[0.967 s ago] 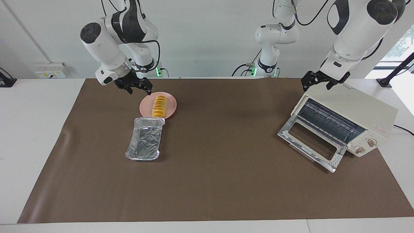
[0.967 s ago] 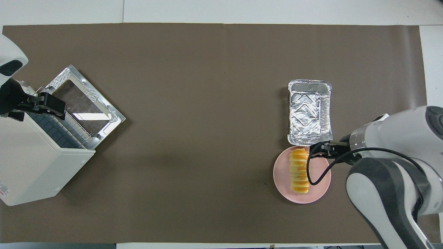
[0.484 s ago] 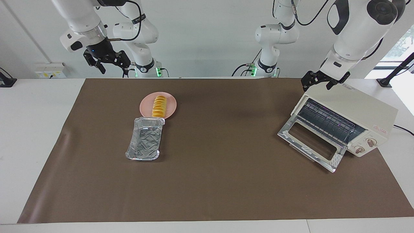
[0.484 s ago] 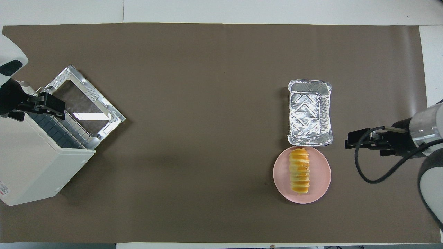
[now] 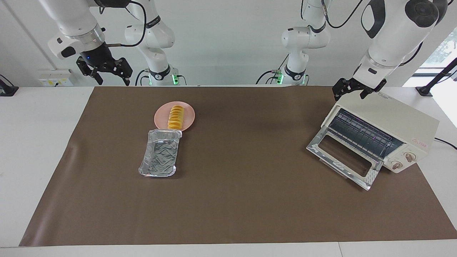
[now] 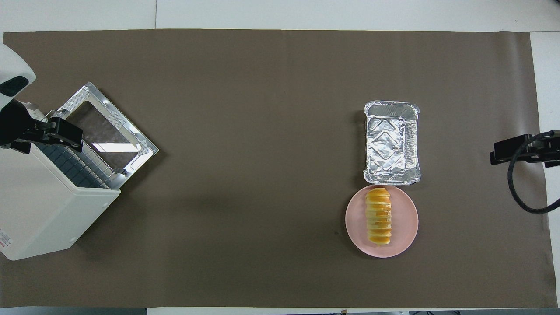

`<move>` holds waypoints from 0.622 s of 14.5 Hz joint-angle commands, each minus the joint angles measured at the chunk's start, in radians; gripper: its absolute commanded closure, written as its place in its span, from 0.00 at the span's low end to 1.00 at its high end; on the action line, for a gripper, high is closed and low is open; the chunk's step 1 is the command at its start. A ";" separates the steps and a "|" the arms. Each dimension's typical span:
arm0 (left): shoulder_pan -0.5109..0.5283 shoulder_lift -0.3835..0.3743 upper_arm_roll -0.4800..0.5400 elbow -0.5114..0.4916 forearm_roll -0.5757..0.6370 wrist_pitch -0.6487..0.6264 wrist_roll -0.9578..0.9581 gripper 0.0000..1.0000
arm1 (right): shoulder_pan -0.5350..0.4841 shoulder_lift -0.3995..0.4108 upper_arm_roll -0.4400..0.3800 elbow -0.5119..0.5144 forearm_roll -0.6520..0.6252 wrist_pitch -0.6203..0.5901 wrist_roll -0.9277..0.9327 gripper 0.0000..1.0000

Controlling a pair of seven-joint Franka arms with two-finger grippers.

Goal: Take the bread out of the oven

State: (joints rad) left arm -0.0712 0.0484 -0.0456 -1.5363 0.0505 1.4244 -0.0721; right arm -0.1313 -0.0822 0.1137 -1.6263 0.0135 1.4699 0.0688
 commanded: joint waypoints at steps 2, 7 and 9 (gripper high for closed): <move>-0.001 -0.019 0.003 -0.015 0.003 -0.010 0.002 0.00 | -0.019 0.050 0.009 0.056 -0.039 -0.022 -0.021 0.01; -0.001 -0.019 0.003 -0.015 0.003 -0.009 0.002 0.00 | -0.057 0.044 0.009 0.048 -0.044 -0.060 -0.024 0.00; -0.001 -0.019 0.003 -0.015 0.003 -0.010 0.002 0.00 | -0.076 0.044 0.011 0.046 -0.044 -0.056 -0.026 0.00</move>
State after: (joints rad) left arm -0.0712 0.0484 -0.0456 -1.5363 0.0505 1.4236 -0.0721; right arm -0.1811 -0.0389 0.1126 -1.5925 -0.0156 1.4303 0.0680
